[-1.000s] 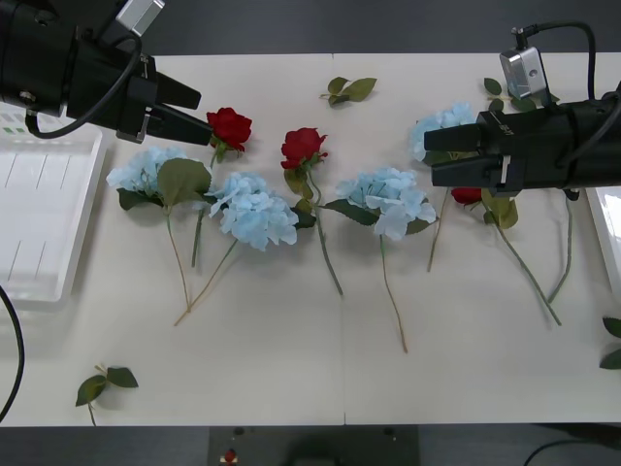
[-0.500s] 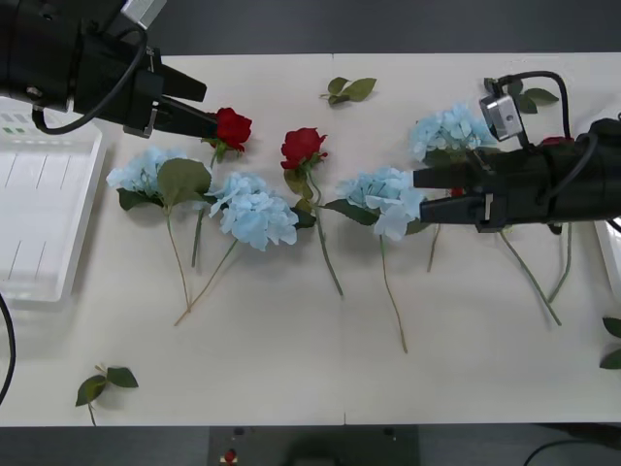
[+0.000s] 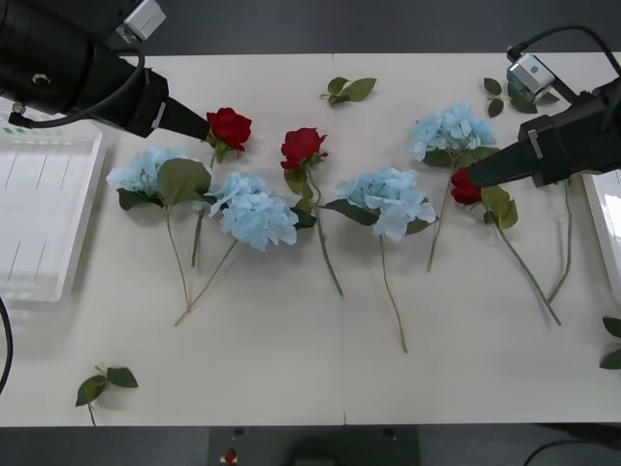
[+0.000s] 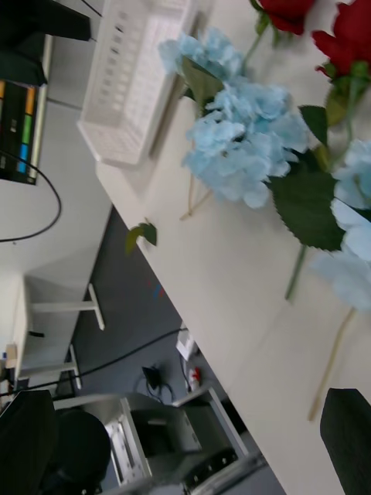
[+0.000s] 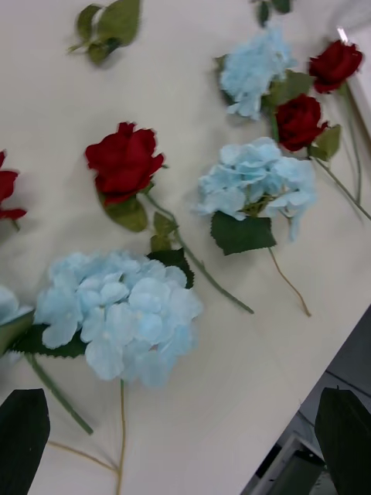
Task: Put the red flowers into the right box and the blue flowers into the left box
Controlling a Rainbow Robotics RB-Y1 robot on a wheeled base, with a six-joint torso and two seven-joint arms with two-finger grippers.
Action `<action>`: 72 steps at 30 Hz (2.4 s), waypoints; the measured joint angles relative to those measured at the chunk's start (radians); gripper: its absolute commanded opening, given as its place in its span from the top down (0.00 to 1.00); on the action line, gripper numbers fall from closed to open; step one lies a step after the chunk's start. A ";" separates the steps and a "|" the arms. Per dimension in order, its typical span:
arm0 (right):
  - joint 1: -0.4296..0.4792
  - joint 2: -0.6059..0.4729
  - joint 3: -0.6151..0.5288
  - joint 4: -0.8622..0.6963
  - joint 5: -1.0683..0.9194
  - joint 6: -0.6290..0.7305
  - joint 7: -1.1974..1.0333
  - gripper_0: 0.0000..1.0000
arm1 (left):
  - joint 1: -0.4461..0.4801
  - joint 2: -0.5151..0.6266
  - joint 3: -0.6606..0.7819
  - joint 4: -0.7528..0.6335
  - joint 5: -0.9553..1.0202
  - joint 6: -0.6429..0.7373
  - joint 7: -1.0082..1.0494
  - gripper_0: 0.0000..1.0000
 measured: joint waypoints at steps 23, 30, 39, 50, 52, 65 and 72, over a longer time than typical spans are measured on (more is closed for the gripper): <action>-0.194 0.000 -0.042 0.243 0.930 0.133 -0.357 0.00 | 0.143 0.098 -0.177 -0.084 -0.398 -0.068 0.557 0.00; -0.194 0.001 0.036 0.340 0.961 -0.032 -0.357 0.00 | 0.145 0.099 -0.296 -0.075 -0.545 -0.101 0.650 0.00; -0.194 0.062 0.081 0.464 1.000 -0.180 -0.357 0.00 | 0.145 0.099 -0.378 0.099 -0.557 -0.240 0.664 0.00; -0.194 0.111 0.183 0.536 1.046 -0.302 -0.357 0.00 | 0.145 0.099 -0.417 0.182 -0.549 -0.297 0.663 0.00; -0.194 0.134 0.171 0.561 1.058 -0.332 -0.357 0.00 | 0.145 0.099 -0.443 0.185 -0.549 -0.302 0.663 0.00; -0.194 0.189 0.281 0.611 1.136 -0.467 -0.356 0.00 | 0.145 0.092 -0.524 0.223 -0.550 -0.350 0.660 0.00; -0.194 0.237 0.255 0.651 1.170 -0.498 -0.356 0.00 | 0.145 0.057 -0.524 0.253 -0.573 -0.354 0.646 0.00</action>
